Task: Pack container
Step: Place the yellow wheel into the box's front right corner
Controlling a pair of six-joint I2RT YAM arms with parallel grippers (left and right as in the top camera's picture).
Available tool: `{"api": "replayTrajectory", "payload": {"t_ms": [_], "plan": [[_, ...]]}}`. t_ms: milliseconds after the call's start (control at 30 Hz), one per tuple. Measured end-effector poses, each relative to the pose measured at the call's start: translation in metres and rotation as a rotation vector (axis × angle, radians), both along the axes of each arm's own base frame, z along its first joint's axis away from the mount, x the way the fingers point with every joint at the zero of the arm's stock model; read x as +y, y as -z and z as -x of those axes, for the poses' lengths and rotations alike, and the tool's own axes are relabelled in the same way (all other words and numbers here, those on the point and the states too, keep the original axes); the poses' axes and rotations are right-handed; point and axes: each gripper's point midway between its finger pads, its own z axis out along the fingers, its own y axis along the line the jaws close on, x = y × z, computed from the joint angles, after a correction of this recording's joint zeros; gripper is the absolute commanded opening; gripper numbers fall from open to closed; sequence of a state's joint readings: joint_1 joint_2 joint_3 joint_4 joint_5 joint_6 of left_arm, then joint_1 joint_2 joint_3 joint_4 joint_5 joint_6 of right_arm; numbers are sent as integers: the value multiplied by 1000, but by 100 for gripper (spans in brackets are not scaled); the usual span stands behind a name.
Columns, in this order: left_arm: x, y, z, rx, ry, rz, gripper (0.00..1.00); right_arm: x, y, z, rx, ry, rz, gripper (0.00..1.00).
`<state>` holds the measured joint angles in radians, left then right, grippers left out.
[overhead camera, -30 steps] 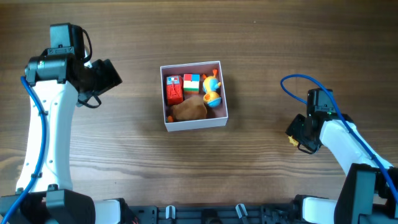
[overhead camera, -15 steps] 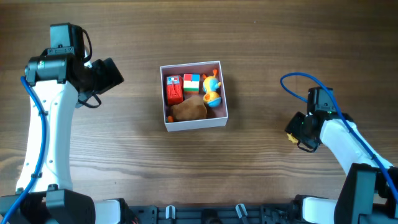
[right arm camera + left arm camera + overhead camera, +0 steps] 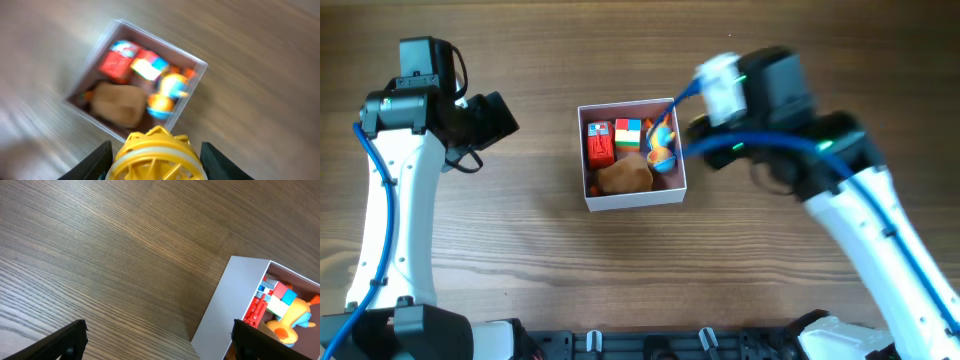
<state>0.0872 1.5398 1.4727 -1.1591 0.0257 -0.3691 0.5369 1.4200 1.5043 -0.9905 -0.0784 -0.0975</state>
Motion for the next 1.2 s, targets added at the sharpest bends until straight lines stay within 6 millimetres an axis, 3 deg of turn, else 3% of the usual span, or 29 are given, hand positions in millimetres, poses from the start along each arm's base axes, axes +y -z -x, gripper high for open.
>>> {"api": "replayTrajectory", "payload": {"t_ms": [67, 133, 267, 367, 533, 600, 700, 767, 800, 900, 1200], "plan": [[0, 0, 0, 0, 0, 0, 94, 33, 4, 4, -35, -109, 16, 4], [0, 0, 0, 1, 0, 0, 93, 51, 32, 2, 12, -154, 63, 4], [0, 0, 1, 3, 0, 0, 93, 56, 117, -12, 194, -114, 200, 4], [0, 1, 1, 5, 0, 0, 93, 52, 147, -16, 261, -63, 244, 4], [0, 1, 2, 8, 0, 1, 93, 34, 155, -24, 289, 67, 267, 7], [0, 1, 2, 8, 0, 1, 93, 29, 155, -23, 300, 86, 276, 22], [0, 1, 2, 8, 0, 1, 93, 27, 156, -21, 307, 92, 282, 25], [0, 1, 2, 8, 0, 1, 93, 27, 156, -21, 307, 92, 283, 40], [0, 1, 2, 8, 0, 1, 93, 27, 156, -21, 307, 92, 283, 57], [0, 1, 2, 8, 0, 1, 93, 27, 156, -21, 308, 95, 282, 66], [0, 1, 2, 8, 0, 1, 92, 28, 156, -23, 307, 117, 267, 69]]}}
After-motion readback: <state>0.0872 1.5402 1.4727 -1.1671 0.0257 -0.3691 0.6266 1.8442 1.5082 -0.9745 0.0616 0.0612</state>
